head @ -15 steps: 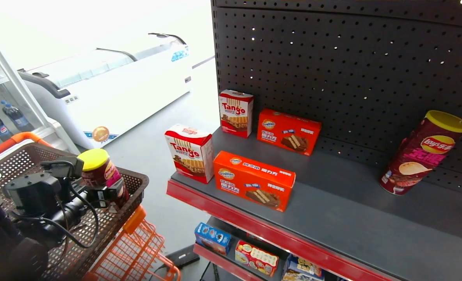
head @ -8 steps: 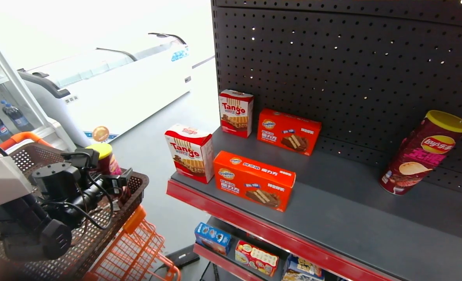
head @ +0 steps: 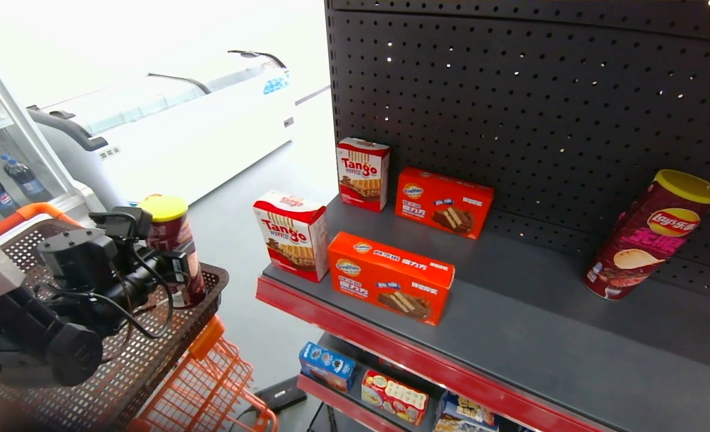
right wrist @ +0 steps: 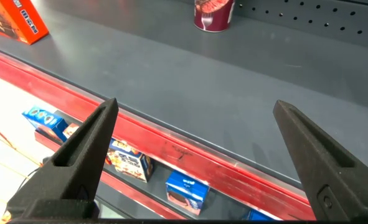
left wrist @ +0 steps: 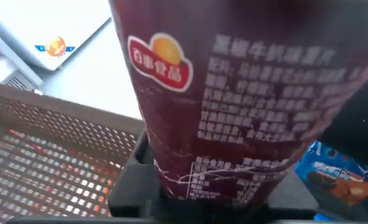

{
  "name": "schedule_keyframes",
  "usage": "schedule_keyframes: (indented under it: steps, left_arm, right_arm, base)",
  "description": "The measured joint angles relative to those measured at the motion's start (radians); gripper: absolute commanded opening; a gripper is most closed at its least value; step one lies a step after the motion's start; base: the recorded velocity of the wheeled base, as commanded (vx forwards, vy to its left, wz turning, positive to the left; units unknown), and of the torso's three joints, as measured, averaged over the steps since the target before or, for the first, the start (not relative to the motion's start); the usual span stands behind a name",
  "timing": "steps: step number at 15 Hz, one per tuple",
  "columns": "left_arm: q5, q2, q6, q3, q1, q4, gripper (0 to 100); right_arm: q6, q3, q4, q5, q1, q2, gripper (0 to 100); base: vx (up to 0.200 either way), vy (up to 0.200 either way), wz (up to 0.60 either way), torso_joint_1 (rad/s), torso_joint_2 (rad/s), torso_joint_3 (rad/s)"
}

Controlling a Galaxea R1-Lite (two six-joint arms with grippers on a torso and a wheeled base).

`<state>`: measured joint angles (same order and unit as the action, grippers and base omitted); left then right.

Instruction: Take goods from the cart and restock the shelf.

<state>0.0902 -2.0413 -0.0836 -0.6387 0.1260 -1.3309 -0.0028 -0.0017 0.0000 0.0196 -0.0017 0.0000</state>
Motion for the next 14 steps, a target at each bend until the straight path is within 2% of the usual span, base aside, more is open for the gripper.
schedule_keyframes:
  steps: [3, 5, 7, 8, 9, 11, 14]
  left_arm:
    - [0.021, 0.154, -0.005, -0.056, -0.003, 0.121, 0]
    - [0.024, 0.266, -0.005, -0.108, -0.036, 0.26, 0]
    - [0.029, 0.394, -0.004, -0.175, -0.09, 0.521, 0]
    - [0.033, 0.444, -0.001, -0.199, -0.128, 0.567, 0]
    - [0.063, 0.489, 0.004, -0.212, -0.165, 0.578, 0]
    - [0.217, 0.555, 0.026, -0.222, -0.211, 0.593, 0]
    - [0.337, 0.611, 0.068, -0.202, -0.23, 0.607, 0]
  right_arm:
    - [0.0, 0.0, 0.0, 0.0, 0.0, 0.0, 100]
    - [0.0, 0.0, 0.0, 0.0, 0.0, 0.0, 100]
    - [0.0, 0.0, 0.0, 0.0, 0.0, 0.0, 100]
    - [0.0, 0.0, 0.0, 0.0, 0.0, 0.0, 100]
    - [0.0, 0.0, 0.0, 0.0, 0.0, 0.0, 100]
    - [0.0, 0.0, 0.0, 0.0, 0.0, 0.0, 100]
    - [0.0, 0.0, 0.0, 0.0, 0.0, 0.0, 100]
  base:
    - [0.0, 0.0, 0.0, 0.0, 0.0, 0.0]
    - [0.0, 0.0, 0.0, 0.0, 0.0, 0.0]
    - [0.0, 0.0, 0.0, 0.0, 0.0, 0.0]
    - [0.0, 0.0, 0.0, 0.0, 0.0, 0.0]
    - [0.0, 0.0, 0.0, 0.0, 0.0, 0.0]
    - [0.0, 0.0, 0.0, 0.0, 0.0, 0.0]
    - [0.0, 0.0, 0.0, 0.0, 0.0, 0.0]
